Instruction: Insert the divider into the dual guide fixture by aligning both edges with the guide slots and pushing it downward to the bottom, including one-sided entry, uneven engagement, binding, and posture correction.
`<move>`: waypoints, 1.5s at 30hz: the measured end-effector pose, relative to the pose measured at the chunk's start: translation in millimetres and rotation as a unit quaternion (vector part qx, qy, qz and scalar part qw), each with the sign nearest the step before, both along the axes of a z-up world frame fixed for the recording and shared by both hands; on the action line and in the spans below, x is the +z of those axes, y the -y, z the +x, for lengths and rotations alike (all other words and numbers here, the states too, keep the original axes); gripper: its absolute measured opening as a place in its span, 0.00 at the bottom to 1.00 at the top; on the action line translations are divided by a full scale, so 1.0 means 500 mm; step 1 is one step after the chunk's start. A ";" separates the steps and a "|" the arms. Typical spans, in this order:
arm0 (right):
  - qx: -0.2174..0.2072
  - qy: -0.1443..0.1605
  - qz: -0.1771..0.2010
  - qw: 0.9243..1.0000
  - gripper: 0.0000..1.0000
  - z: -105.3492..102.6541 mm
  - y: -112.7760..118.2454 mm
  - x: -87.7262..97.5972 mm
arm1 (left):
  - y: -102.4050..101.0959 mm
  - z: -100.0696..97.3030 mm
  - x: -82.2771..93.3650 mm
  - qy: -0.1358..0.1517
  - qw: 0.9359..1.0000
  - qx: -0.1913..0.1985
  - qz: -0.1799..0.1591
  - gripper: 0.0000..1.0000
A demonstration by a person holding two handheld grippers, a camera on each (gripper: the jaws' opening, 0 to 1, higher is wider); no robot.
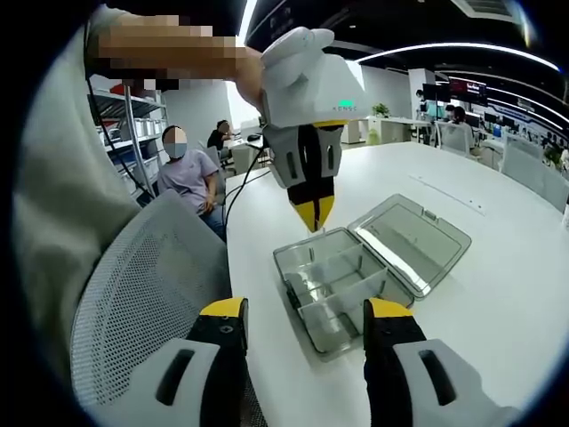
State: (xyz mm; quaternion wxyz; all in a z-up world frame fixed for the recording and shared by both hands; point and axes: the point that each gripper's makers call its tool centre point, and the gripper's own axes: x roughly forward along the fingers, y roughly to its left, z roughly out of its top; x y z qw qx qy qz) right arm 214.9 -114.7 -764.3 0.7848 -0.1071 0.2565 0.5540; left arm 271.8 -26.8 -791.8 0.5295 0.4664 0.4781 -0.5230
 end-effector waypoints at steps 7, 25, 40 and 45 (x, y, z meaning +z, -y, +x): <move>0.000 0.000 0.001 1.000 0.48 0.001 -0.001 0.002 | 0.000 0.001 -0.005 -0.001 1.000 -0.005 0.004 0.00; -0.004 -0.005 0.004 1.000 0.48 0.000 0.000 -0.002 | -0.001 0.000 -0.022 -0.004 1.000 -0.010 0.012 0.00; -0.007 -0.006 0.005 1.000 0.48 -0.001 0.004 -0.006 | -0.003 0.001 -0.035 -0.008 1.000 -0.012 0.012 0.00; -0.007 -0.007 0.006 1.000 0.48 -0.001 0.005 -0.007 | -0.004 0.002 -0.038 -0.009 1.000 -0.016 0.013 0.00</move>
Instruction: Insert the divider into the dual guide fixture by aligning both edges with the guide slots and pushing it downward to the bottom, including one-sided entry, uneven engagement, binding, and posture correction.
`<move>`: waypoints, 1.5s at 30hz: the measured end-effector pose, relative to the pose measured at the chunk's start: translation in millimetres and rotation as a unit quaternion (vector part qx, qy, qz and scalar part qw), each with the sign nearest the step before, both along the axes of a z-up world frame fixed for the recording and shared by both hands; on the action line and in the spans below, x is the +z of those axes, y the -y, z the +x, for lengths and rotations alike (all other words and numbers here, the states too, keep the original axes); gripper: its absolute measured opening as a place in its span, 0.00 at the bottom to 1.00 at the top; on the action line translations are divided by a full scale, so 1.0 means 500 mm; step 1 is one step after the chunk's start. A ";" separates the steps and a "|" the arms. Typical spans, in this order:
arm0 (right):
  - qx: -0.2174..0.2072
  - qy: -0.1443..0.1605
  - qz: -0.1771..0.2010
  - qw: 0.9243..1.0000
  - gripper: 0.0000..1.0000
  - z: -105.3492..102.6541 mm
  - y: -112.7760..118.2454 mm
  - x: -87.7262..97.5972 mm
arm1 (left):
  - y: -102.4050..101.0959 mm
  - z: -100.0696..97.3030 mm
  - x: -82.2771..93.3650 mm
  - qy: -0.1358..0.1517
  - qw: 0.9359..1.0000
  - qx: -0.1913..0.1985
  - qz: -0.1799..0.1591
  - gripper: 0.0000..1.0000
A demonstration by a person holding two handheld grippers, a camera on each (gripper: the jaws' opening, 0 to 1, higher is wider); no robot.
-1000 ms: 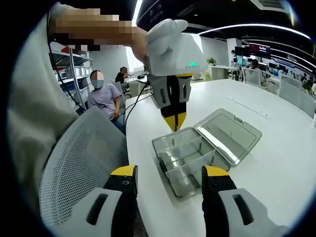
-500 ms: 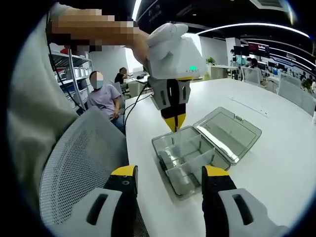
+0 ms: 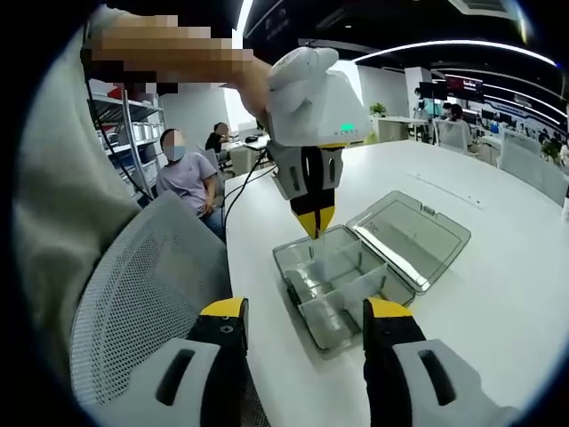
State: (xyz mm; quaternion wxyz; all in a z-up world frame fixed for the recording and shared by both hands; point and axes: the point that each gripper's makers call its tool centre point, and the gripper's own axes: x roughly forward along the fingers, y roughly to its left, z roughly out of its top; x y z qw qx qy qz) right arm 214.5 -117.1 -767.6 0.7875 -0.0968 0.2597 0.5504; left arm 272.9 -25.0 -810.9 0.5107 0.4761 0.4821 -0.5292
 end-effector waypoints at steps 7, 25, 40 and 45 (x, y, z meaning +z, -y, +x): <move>-0.001 0.000 0.001 1.000 0.48 0.001 0.001 0.001 | -0.001 -0.001 -0.009 -0.001 1.000 -0.003 0.003 0.00; -0.005 -0.004 0.000 1.000 0.48 -0.002 0.009 -0.005 | -0.003 -0.003 -0.035 -0.005 1.000 -0.006 0.002 0.00; -0.007 -0.008 0.000 1.000 0.48 -0.004 0.012 -0.008 | -0.001 -0.004 -0.051 -0.006 1.000 -0.008 0.000 0.00; -0.007 -0.007 0.000 1.000 0.48 -0.005 0.012 -0.007 | -0.001 -0.004 -0.055 -0.005 1.000 -0.007 0.002 0.00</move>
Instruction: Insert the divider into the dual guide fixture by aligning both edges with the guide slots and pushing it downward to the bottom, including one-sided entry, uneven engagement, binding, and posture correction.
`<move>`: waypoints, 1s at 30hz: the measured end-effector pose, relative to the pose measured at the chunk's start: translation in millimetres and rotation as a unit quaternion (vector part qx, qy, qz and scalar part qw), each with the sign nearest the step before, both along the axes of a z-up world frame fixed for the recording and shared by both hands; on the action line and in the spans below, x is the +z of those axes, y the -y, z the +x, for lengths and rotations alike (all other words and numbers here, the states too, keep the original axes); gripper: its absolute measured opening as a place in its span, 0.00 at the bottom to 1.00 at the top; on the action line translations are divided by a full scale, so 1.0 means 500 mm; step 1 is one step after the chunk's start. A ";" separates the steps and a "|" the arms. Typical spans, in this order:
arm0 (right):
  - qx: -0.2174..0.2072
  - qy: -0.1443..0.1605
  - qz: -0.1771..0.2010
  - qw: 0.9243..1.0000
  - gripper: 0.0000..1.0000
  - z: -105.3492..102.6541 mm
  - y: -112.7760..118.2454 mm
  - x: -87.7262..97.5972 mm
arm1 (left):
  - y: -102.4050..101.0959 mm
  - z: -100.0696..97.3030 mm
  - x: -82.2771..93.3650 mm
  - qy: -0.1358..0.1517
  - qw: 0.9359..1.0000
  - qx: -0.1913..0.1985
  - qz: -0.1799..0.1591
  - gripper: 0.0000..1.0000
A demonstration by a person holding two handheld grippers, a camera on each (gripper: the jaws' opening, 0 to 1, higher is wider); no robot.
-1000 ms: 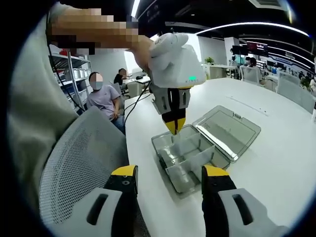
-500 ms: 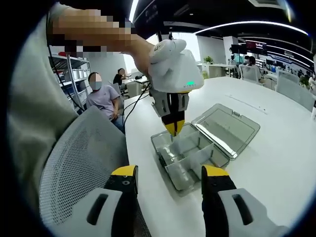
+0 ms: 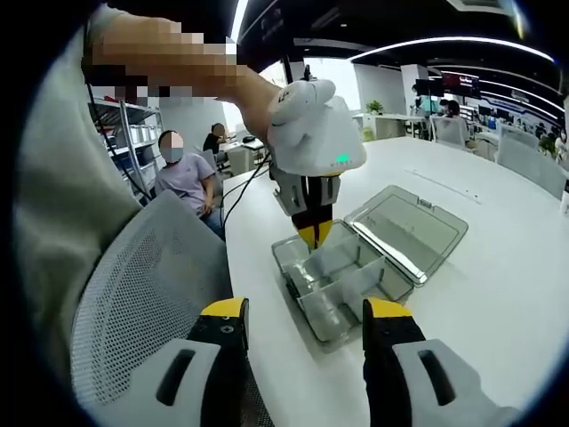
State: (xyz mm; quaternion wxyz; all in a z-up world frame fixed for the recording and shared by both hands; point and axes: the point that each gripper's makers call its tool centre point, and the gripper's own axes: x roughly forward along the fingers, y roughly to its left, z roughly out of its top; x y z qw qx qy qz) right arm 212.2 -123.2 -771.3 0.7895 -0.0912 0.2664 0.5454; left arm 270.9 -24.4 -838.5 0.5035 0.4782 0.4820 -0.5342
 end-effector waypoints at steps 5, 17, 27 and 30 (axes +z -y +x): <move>0.000 0.000 0.000 1.000 0.48 0.000 0.001 0.000 | -0.001 -0.001 -0.001 0.001 1.000 -0.001 -0.001 0.00; 0.001 0.002 0.000 1.000 0.48 0.000 -0.003 0.002 | -0.001 -0.003 -0.002 0.011 1.000 -0.007 -0.001 0.00; 0.001 0.002 -0.006 1.000 0.49 0.000 0.006 0.001 | -0.002 -0.001 0.000 0.025 0.999 0.010 -0.022 0.00; 0.002 0.003 -0.008 1.000 0.49 0.000 0.009 0.002 | -0.004 0.000 -0.002 0.031 0.999 0.019 -0.033 0.00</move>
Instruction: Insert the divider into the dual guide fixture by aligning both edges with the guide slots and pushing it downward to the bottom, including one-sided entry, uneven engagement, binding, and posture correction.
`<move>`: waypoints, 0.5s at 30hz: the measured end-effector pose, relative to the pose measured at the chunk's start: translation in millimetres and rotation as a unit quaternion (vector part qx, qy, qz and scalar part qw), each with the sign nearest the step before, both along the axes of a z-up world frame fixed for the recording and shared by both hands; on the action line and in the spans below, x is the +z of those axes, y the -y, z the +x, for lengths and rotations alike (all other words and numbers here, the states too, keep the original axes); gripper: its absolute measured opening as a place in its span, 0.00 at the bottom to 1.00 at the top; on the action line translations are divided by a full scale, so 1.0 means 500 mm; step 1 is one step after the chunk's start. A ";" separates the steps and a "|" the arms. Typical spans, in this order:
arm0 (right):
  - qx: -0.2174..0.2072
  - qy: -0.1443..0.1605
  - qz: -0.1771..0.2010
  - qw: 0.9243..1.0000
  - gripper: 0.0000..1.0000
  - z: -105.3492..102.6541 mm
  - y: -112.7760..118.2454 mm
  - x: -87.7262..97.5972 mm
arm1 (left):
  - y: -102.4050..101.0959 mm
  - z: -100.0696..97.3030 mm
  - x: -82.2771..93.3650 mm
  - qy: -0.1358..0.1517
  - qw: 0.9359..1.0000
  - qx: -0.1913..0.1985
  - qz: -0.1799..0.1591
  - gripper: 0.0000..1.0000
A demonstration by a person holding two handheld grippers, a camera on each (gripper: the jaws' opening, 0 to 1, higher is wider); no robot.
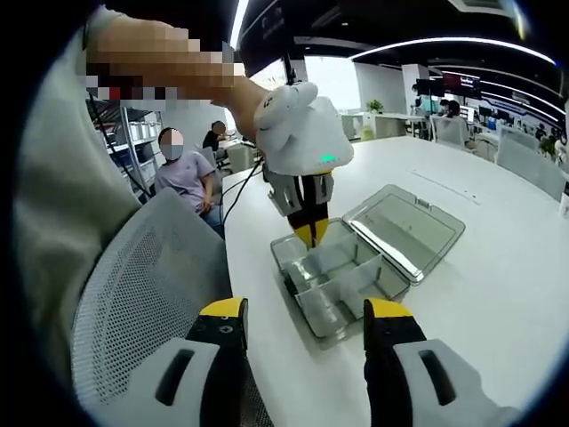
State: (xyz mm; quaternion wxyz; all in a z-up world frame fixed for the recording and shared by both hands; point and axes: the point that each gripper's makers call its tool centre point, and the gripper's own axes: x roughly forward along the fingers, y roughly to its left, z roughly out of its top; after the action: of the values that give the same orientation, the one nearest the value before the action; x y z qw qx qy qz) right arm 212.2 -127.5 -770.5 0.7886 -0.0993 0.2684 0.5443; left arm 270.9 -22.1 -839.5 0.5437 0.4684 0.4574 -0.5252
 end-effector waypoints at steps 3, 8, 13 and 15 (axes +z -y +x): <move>0.001 0.001 -0.003 1.000 0.49 0.000 0.001 0.001 | 0.001 -0.001 0.000 0.008 1.000 -0.004 -0.008 0.00; 0.004 0.002 -0.007 1.000 0.49 -0.001 0.004 0.003 | 0.004 0.003 0.007 0.017 0.999 0.021 -0.030 0.08; 0.009 0.002 -0.013 1.000 0.49 -0.004 0.008 0.002 | 0.000 0.005 0.020 0.025 0.998 0.036 -0.049 0.10; 0.011 0.002 -0.016 1.000 0.49 -0.004 0.009 0.000 | -0.006 0.005 0.024 0.026 0.997 0.047 -0.055 0.11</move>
State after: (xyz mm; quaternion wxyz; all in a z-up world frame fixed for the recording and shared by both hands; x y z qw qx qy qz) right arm 210.4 -132.1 -770.4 0.7811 -0.1165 0.2744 0.5486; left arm 273.2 -18.9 -827.6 0.6046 0.4293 0.4347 -0.5110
